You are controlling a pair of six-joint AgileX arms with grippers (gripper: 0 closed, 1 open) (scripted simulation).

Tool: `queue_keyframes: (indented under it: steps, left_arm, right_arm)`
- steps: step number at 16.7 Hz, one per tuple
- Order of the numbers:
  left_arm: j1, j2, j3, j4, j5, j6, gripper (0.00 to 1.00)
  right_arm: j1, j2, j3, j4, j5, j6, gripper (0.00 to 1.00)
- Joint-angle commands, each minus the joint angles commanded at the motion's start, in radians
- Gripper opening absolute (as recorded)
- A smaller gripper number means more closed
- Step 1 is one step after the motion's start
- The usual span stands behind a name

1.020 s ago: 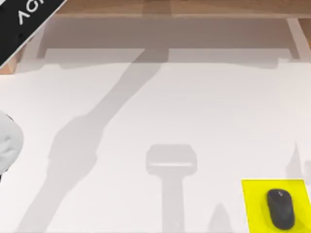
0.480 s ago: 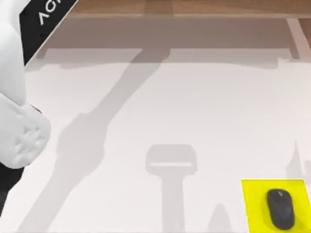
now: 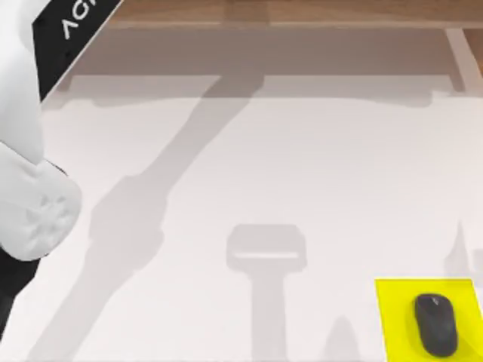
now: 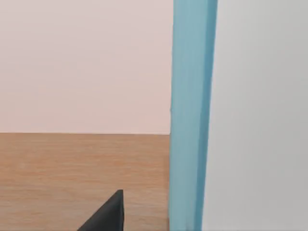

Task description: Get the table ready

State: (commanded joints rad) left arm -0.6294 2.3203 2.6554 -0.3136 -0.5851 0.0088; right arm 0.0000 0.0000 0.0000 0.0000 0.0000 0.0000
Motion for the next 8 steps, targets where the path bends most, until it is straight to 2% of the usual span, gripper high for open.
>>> queue_keyframes:
  steps: [8]
  left_arm:
    - [0.000,0.000,0.000,0.000,0.000,0.000,0.17]
  right_arm:
    - [0.000,0.000,0.000,0.000,0.000,0.000,1.00]
